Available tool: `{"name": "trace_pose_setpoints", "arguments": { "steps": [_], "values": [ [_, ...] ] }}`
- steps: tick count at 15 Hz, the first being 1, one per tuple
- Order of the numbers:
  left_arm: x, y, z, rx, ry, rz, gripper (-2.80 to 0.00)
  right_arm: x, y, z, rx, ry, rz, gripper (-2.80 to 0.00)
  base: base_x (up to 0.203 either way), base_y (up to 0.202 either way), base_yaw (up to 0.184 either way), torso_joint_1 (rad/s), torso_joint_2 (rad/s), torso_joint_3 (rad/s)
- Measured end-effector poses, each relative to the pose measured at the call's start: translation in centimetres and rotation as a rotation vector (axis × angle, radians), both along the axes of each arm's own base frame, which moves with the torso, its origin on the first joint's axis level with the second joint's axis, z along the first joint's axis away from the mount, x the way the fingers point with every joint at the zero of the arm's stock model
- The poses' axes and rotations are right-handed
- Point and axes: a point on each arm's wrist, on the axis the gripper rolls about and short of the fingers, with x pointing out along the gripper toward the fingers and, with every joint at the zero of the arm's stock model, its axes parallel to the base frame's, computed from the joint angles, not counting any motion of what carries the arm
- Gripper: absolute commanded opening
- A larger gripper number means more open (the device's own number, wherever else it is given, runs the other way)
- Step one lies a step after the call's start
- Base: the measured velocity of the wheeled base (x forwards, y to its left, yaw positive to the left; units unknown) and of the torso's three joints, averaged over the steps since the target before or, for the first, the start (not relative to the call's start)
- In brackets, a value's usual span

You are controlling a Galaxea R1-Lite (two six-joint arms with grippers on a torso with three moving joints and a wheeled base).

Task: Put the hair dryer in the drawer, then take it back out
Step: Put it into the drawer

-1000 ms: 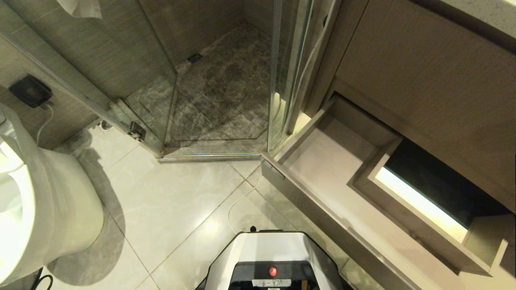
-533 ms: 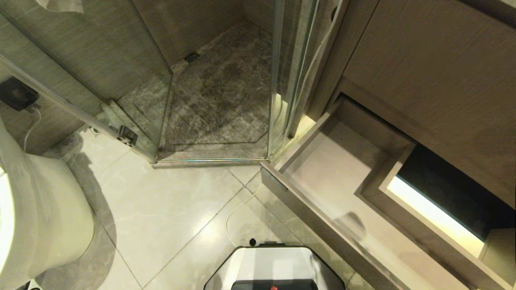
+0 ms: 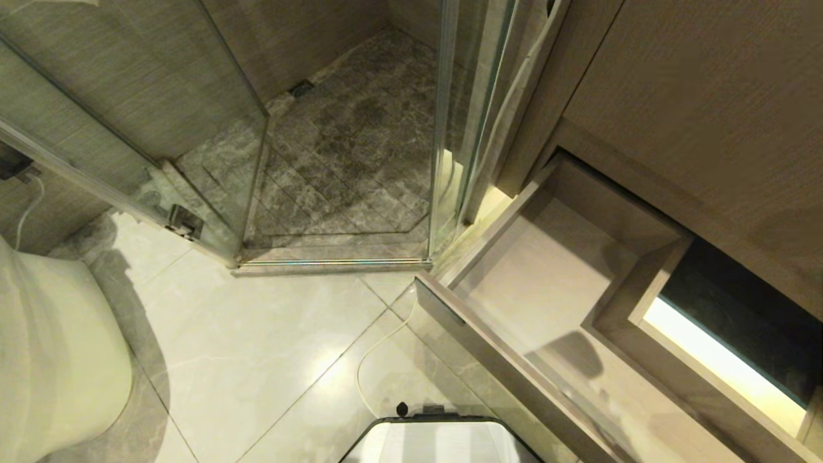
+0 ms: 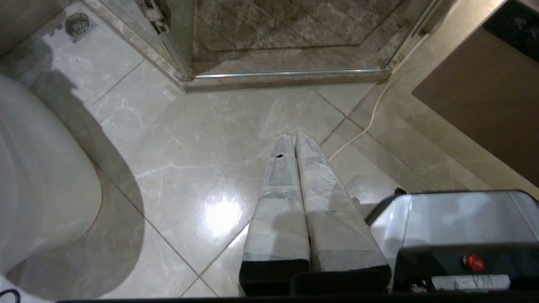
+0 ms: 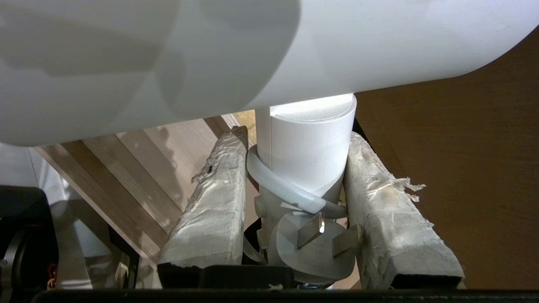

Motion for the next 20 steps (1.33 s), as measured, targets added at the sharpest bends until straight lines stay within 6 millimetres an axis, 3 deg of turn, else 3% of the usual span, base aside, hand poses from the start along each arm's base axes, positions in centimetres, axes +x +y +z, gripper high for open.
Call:
{"name": "trace_pose_setpoints", "arguments": {
  "steps": [5,20],
  "values": [
    [0.0,0.0,-0.02,0.0,0.002,-0.001,-2.8,0.0,0.0,-0.13,-0.001,0.005,-0.002,-2.8,0.0,0.0,0.0,0.106,0.06,0.153],
    [0.0,0.0,-0.02,0.0,0.002,-0.001,-2.8,-0.18,-0.01,-0.17,0.0,-0.004,0.003,-2.8,0.0,0.0,0.0,0.005,0.0,0.01]
  ]
}}
